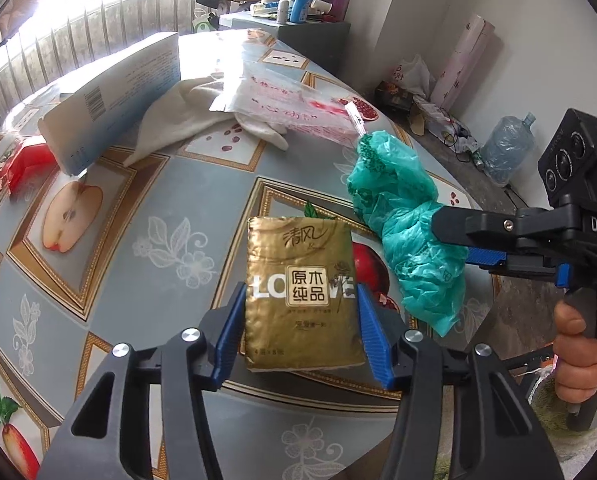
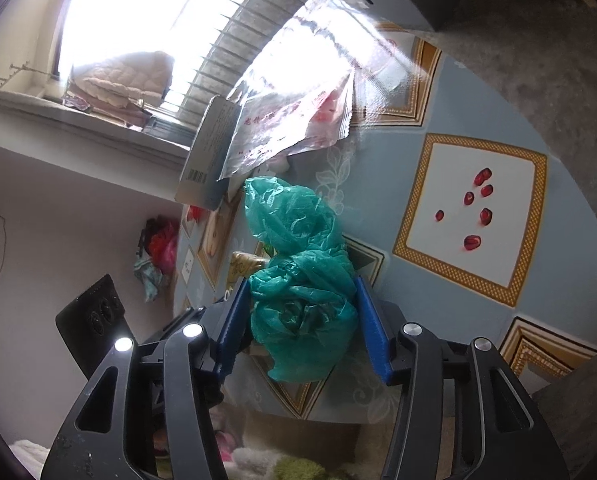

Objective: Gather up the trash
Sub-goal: 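Carry the gold pack and green bag to the wastebasket and open both tools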

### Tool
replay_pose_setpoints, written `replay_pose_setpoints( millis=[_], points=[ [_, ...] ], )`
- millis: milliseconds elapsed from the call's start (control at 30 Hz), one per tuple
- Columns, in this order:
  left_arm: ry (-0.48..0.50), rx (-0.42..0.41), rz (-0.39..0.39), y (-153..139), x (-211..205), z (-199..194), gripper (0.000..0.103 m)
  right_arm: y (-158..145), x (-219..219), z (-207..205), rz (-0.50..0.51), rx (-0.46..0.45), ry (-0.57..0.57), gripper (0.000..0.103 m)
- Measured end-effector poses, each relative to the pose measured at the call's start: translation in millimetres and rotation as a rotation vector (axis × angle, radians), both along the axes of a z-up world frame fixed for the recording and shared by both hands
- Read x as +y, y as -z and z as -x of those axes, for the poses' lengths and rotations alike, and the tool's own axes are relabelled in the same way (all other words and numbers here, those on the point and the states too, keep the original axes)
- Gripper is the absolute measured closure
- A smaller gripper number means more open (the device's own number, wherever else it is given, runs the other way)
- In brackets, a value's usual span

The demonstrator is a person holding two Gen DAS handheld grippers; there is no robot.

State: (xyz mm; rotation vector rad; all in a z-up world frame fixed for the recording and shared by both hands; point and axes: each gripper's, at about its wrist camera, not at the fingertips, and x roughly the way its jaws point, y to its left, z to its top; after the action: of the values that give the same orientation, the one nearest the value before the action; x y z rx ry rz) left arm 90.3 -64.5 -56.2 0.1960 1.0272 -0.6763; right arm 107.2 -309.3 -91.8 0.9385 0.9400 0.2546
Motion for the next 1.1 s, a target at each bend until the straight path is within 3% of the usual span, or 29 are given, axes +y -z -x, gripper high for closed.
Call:
replay_pose_setpoints(
  millis=[200,367,567,667,767,867,1100],
  points=[
    [0.002,0.003,0.038,-15,-1,3,0.052,0,-20,15,-0.094,-0.026,0.024,0.057],
    [0.086,-0.017,0.08,-40,-36,11,0.052,-12,-47,43,-0.15,-0.084,0.088,0.058],
    [0.285,-0.022,0.152,-70,-129,22,0.052,-29,-113,98,-0.142,-0.159,0.273,0.058],
    [0.383,-0.006,0.145,-70,-190,25,0.052,-25,-155,133,-0.128,-0.165,0.402,0.058],
    [0.491,0.078,0.147,-57,-264,27,0.052,-10,-196,164,-0.128,-0.151,0.534,0.057],
    [0.575,0.115,0.08,-28,-342,31,0.052,18,-239,184,-0.128,-0.093,0.658,0.057],
    [0.627,0.246,-0.088,69,-475,31,0.051,107,-313,186,-0.221,0.048,0.821,0.057]
  ],
)
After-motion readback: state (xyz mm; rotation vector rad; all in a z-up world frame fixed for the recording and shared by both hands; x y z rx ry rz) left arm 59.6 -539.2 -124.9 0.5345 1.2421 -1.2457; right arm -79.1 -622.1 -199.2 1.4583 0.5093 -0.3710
